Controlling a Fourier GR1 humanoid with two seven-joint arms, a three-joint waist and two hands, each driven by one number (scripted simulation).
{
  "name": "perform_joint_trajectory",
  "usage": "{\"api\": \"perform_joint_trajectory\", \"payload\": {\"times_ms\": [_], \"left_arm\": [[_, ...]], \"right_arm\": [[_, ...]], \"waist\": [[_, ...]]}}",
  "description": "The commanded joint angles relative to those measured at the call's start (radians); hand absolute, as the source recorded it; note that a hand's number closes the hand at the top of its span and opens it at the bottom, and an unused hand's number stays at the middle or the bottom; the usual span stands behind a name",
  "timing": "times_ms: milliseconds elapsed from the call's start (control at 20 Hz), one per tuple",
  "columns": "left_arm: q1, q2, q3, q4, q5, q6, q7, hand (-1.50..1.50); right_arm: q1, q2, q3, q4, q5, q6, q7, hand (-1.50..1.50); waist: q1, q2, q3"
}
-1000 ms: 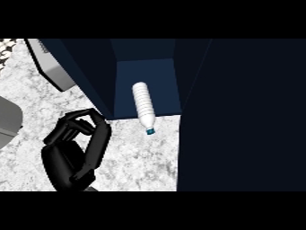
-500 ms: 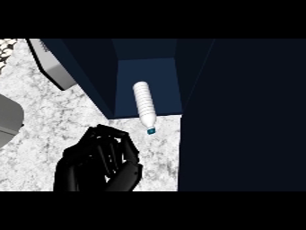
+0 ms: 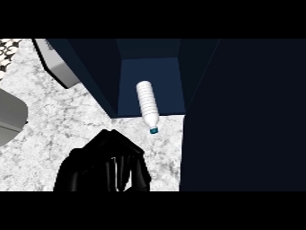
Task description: Pick up the bottled water, place it into the cabinet and close the cabinet
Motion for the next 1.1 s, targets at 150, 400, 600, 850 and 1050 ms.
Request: {"api": "perform_joint_trajectory", "payload": {"times_ms": [150, 400, 600, 850, 1050], "left_arm": [[-0.020, -0.104, 0.102, 0.217, 0.231, -0.306, -0.244, 1.50], [-0.109, -0.217, 0.160, 0.416, 0.262, -0.390, -0.297, 1.50], [-0.230, -0.237, 0.203, 0.489, 0.230, -0.323, -0.255, 1.50], [-0.311, -0.239, 0.182, 0.613, 0.298, -0.278, -0.365, 1.50], [-0.431, -0.240, 0.270, 0.742, 0.291, -0.268, -0.334, 1.50]], "right_arm": [[0.033, 0.002, -0.001, -0.130, -0.063, -0.022, 0.088, -1.50], [0.047, 0.017, -0.041, -0.105, -0.080, 0.007, 0.073, -1.50], [0.017, -0.009, -0.092, -0.148, -0.170, -0.015, 0.156, -1.50], [-0.034, 0.004, -0.112, -0.096, -0.155, -0.010, 0.171, -1.50], [-0.034, 0.010, -0.117, -0.109, -0.164, 0.003, 0.158, -1.50]], "waist": [[0.016, -0.005, 0.007], [0.028, -0.018, 0.012], [0.038, -0.017, 0.012], [0.037, -0.018, 0.012], [0.034, -0.018, 0.013]]}}
